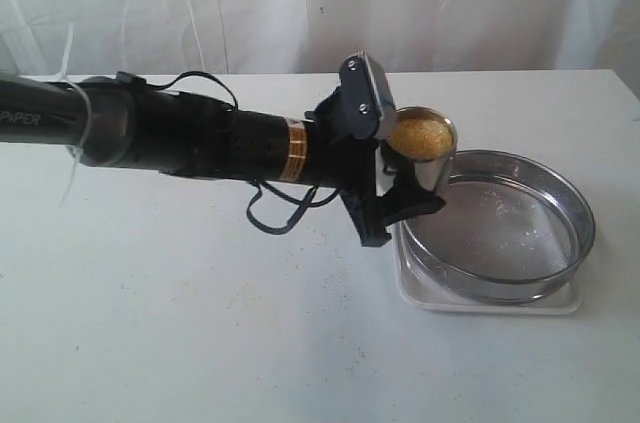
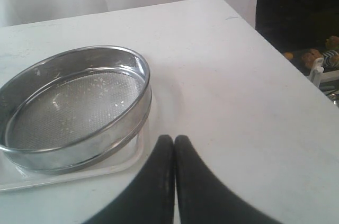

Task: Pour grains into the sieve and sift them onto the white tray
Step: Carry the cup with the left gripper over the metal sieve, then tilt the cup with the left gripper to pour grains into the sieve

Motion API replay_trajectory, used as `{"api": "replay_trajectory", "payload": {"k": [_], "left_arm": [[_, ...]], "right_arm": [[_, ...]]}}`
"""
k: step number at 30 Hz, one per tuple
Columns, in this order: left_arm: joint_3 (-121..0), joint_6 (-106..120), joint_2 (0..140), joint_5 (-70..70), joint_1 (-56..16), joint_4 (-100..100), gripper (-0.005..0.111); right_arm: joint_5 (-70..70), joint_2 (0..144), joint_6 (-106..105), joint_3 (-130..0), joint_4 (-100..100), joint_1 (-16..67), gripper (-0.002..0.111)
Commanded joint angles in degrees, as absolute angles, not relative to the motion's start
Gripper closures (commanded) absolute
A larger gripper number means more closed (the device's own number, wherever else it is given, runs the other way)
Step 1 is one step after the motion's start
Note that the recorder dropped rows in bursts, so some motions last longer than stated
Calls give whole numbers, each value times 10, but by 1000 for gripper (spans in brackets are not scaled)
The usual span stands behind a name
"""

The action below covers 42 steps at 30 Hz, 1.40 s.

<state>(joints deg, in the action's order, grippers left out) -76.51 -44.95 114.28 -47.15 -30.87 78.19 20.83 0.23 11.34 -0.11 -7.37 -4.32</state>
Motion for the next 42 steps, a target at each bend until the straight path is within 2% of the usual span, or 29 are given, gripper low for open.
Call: {"api": "replay_trajectory", "payload": {"k": [1,18,26,31,42], "left_arm": [[-819,-481,1134,-416,-334,773,107],[-896,-517,1201,-354,-334,828,107],[-937,-517,1233,-314,-356,832,107],[-941,-495,1236,-249,-373,834,107],[-941,-493,1236,-249,-374,837,107]], "right_arm": [[201,0,114,0,-75,-46,108],[201,0,114,0,-75,-46,108],[201,0,114,0,-75,-46,108],[201,0,114,0,-75,-46,108],[201,0,114,0,-75,-46,108]]}}
